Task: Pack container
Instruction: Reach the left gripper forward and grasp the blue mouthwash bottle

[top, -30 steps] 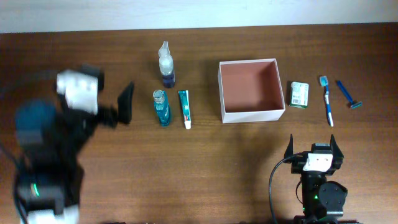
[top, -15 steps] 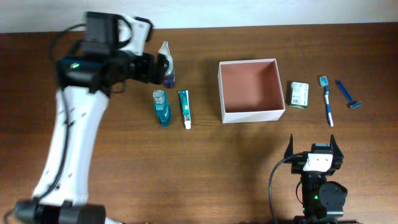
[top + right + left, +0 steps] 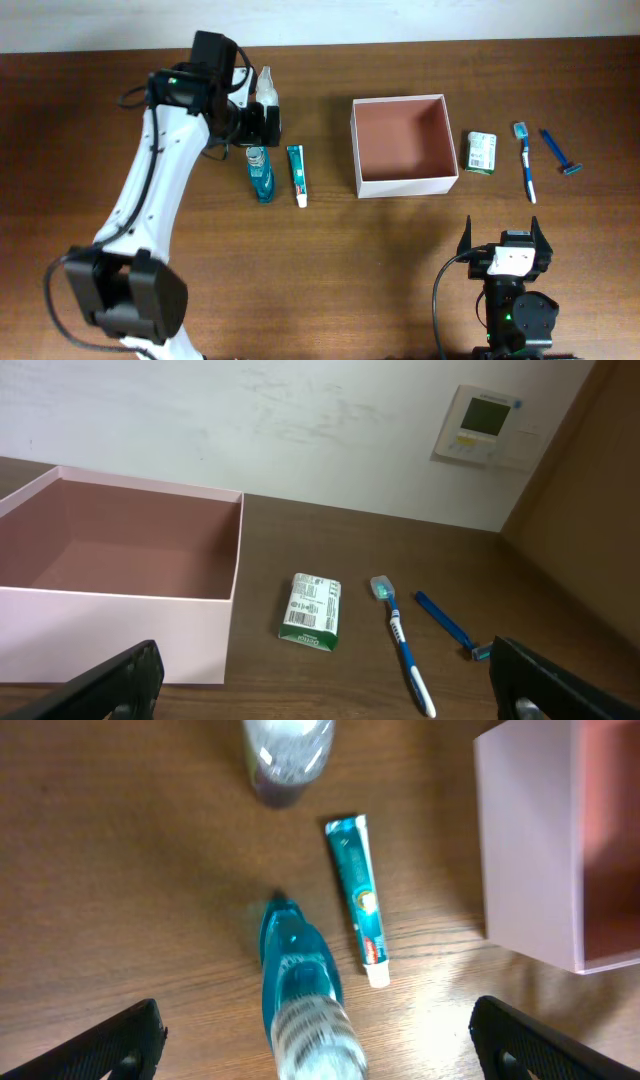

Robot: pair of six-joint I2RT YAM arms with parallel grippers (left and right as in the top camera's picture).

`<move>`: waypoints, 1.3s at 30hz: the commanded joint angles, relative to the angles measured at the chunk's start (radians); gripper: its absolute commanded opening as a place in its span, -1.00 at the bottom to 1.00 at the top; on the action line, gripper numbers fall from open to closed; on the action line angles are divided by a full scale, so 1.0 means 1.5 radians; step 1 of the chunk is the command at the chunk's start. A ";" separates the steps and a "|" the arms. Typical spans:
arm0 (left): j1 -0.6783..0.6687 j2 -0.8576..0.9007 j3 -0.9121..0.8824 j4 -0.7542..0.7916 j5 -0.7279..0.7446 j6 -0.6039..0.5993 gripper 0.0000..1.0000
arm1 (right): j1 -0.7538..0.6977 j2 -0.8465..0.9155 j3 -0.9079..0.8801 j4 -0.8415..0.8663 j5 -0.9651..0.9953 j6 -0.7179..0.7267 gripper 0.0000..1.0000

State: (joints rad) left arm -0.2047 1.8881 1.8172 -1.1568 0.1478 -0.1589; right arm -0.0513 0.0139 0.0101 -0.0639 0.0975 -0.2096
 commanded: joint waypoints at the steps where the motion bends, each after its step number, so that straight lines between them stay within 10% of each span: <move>1: 0.001 0.036 0.014 -0.015 -0.012 -0.021 0.99 | 0.004 -0.005 -0.003 -0.005 0.013 0.003 0.98; 39: -0.057 0.097 0.011 -0.095 -0.092 -0.020 0.99 | 0.004 -0.005 -0.003 -0.005 0.013 0.003 0.98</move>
State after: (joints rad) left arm -0.2878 1.9957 1.8187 -1.2934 0.0250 -0.2024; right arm -0.0513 0.0139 0.0101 -0.0639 0.0978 -0.2096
